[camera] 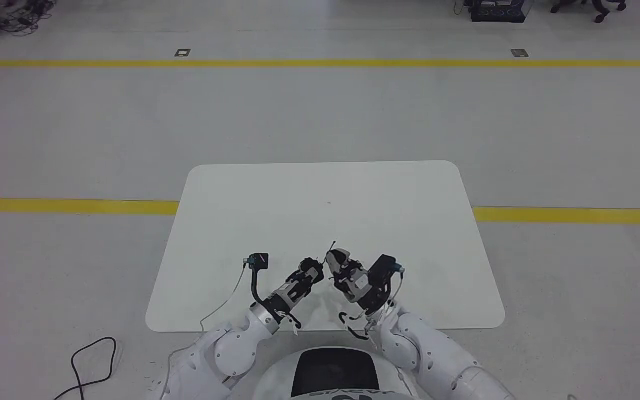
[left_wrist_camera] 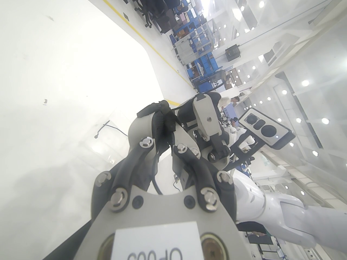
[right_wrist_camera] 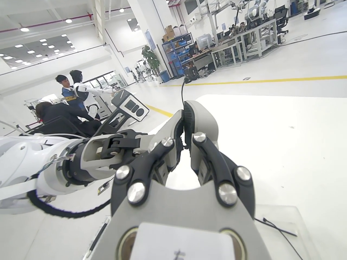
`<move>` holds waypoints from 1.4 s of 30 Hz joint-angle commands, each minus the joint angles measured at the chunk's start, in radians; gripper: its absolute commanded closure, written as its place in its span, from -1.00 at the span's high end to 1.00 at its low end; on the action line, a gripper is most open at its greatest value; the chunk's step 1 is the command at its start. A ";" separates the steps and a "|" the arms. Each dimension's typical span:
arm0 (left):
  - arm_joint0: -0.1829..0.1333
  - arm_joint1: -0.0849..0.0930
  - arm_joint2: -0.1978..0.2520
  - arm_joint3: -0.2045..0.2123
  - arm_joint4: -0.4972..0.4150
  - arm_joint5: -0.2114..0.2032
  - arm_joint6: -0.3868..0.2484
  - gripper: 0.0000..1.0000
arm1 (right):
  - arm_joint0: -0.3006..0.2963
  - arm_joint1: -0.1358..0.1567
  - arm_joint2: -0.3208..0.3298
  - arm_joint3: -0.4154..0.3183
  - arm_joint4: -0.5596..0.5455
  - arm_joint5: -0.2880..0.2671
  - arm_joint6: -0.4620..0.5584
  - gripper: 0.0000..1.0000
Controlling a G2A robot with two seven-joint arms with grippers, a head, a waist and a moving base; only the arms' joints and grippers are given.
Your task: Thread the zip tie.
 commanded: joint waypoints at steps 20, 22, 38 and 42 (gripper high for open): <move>0.000 0.000 0.000 0.000 0.000 0.000 0.000 -1.00 | 0.052 0.046 -0.108 0.013 0.210 0.000 -0.020 -1.00; 0.000 0.000 0.000 0.000 0.000 0.000 0.000 -1.00 | 0.059 0.050 -0.121 0.015 0.232 0.000 -0.021 -1.00; 0.000 0.000 0.000 0.000 0.000 0.000 0.000 -1.00 | 0.118 0.080 -0.222 0.026 0.402 0.000 -0.007 -1.00; 0.000 0.000 0.000 0.000 0.000 0.000 0.000 -1.00 | 0.132 0.087 -0.243 0.031 0.427 0.000 -0.003 -1.00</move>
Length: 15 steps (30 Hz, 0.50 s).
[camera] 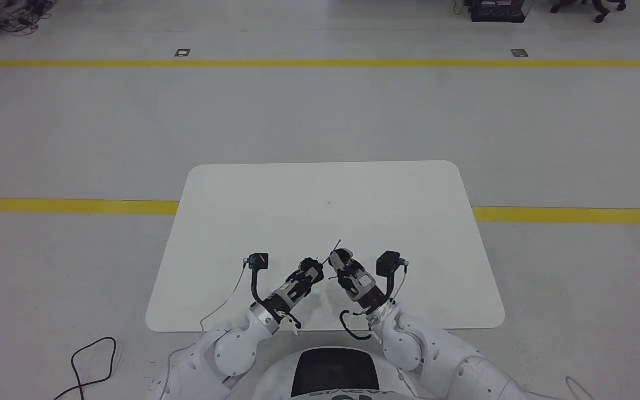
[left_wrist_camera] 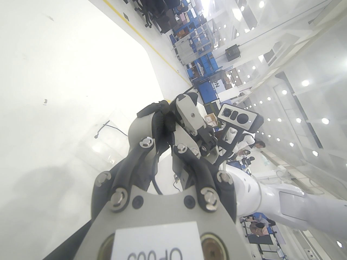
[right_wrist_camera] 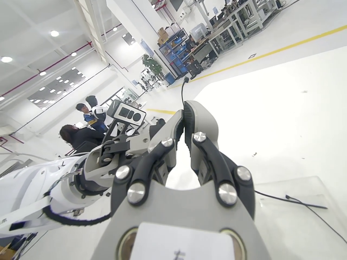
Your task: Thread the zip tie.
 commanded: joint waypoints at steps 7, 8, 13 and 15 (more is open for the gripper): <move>0.000 0.000 0.000 0.000 0.000 0.000 0.000 -1.00 | 0.023 0.008 -0.039 0.005 0.040 0.000 0.001 -1.00; 0.000 0.000 0.000 0.000 0.000 0.000 0.000 -1.00 | 0.026 0.009 -0.043 0.006 0.044 0.000 0.001 -1.00; 0.000 0.000 0.000 0.000 0.000 0.000 0.000 -1.00 | 0.039 0.010 -0.065 0.011 0.061 0.000 -0.006 -1.00; 0.000 0.000 0.000 0.000 0.000 0.000 0.000 -1.00 | 0.045 0.010 -0.074 0.014 0.068 0.000 -0.008 -1.00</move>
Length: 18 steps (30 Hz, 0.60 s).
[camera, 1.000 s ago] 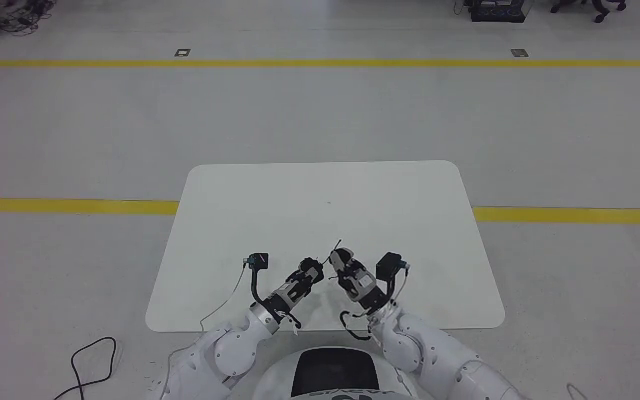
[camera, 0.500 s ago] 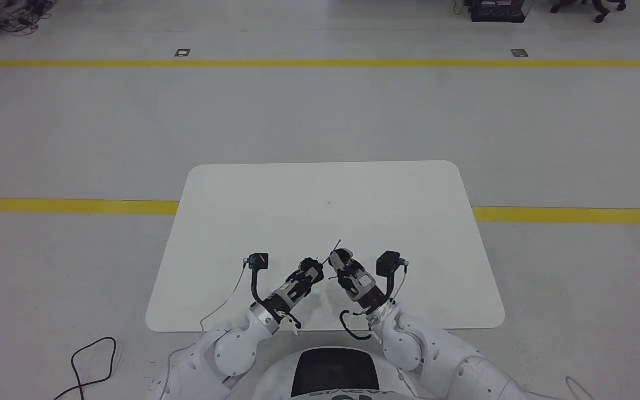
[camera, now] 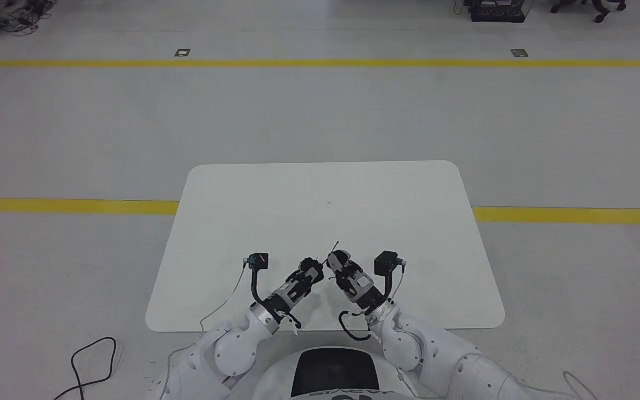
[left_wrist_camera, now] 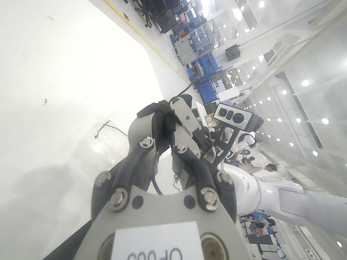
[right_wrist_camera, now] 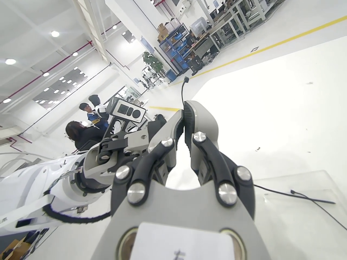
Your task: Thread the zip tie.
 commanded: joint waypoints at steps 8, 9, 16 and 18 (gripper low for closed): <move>0.000 0.000 0.000 0.000 0.000 0.000 0.000 -1.00 | 0.020 -0.002 -0.031 0.010 0.021 0.000 -0.011 -1.00; 0.000 0.000 0.000 0.000 0.000 0.000 0.000 -1.00 | 0.022 -0.002 -0.034 0.011 0.022 0.000 -0.013 -1.00; 0.000 0.000 0.000 0.000 0.000 0.000 0.000 -1.00 | 0.029 0.004 -0.047 0.012 0.021 0.000 -0.036 1.00; 0.000 0.000 0.000 0.000 0.000 0.000 0.000 -1.00 | 0.029 0.008 -0.048 0.013 0.011 0.000 -0.049 1.00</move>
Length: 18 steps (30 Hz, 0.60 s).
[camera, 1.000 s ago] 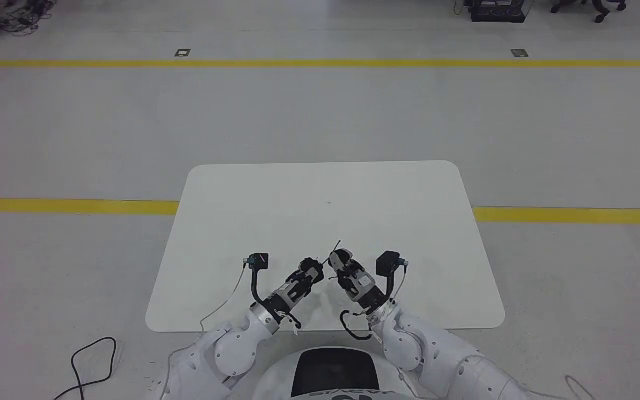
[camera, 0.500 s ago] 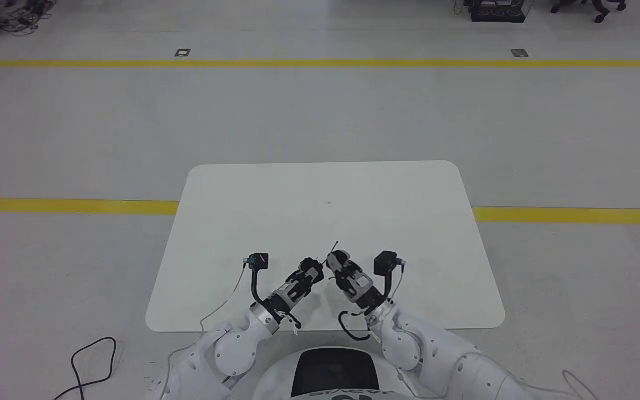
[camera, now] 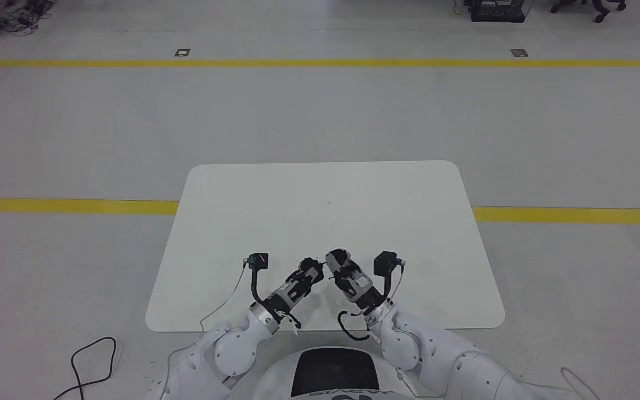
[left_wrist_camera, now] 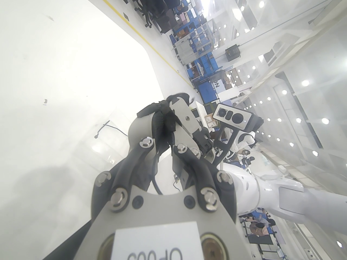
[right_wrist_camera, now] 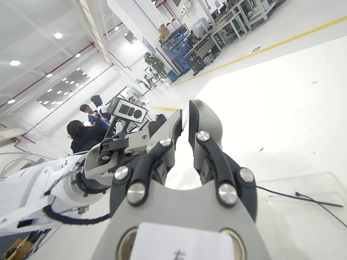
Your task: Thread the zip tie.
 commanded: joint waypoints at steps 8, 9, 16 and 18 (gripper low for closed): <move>0.000 0.000 0.000 0.000 0.000 0.000 0.000 -1.00 | -0.014 0.035 0.017 -0.008 -0.055 0.000 -0.058 1.00; 0.000 0.000 0.000 0.000 0.000 0.000 0.000 -1.00 | -0.017 0.043 0.019 -0.013 -0.065 0.000 -0.059 1.00; 0.000 0.000 0.000 0.000 0.000 0.000 0.000 -1.00 | -0.020 0.057 0.021 -0.024 -0.091 0.000 -0.058 1.00; 0.000 0.000 0.000 0.000 0.000 0.000 0.000 -1.00 | -0.020 0.057 0.021 -0.024 -0.091 0.000 -0.058 1.00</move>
